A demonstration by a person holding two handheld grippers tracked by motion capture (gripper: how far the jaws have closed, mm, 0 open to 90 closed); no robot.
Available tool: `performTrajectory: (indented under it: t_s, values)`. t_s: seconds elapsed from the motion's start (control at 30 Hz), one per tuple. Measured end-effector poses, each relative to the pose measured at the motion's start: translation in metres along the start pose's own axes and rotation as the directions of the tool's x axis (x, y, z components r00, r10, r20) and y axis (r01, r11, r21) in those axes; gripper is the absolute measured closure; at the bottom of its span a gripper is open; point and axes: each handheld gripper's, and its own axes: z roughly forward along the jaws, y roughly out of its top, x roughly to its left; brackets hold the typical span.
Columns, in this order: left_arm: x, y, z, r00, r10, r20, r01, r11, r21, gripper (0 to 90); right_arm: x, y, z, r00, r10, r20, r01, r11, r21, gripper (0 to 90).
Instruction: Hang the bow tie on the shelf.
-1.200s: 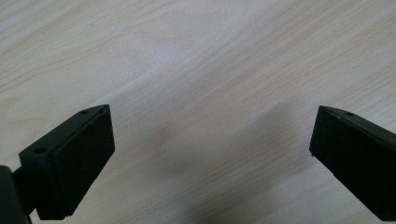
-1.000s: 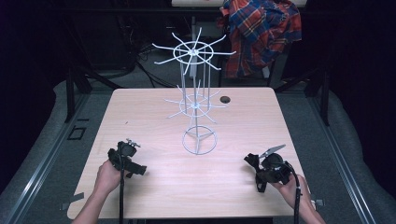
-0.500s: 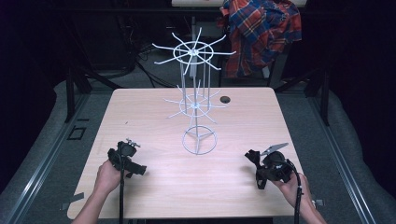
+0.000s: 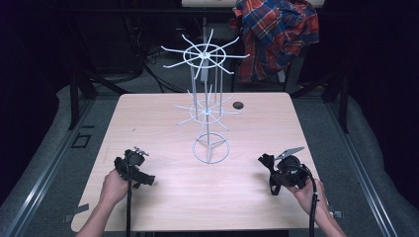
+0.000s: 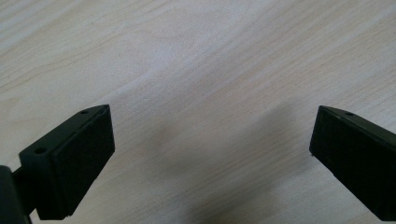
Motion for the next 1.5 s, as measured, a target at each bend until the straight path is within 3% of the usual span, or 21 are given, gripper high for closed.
performTrajectory:
  t_s: [0.67,1.5]
  values:
    - [0.001,-0.001,-0.002,1.0000,-0.004,0.009,0.004,1.0000,-0.008,0.1,-0.002,0.021,0.006,0.9998,0.011,0.015,-0.010,0.999,-0.037,76.2]
    - [0.002,-0.002,-0.004,0.9997,-0.014,0.020,0.014,0.9998,-0.012,0.1,0.002,0.057,0.004,0.9998,-0.013,0.014,0.014,0.995,-0.097,76.3]
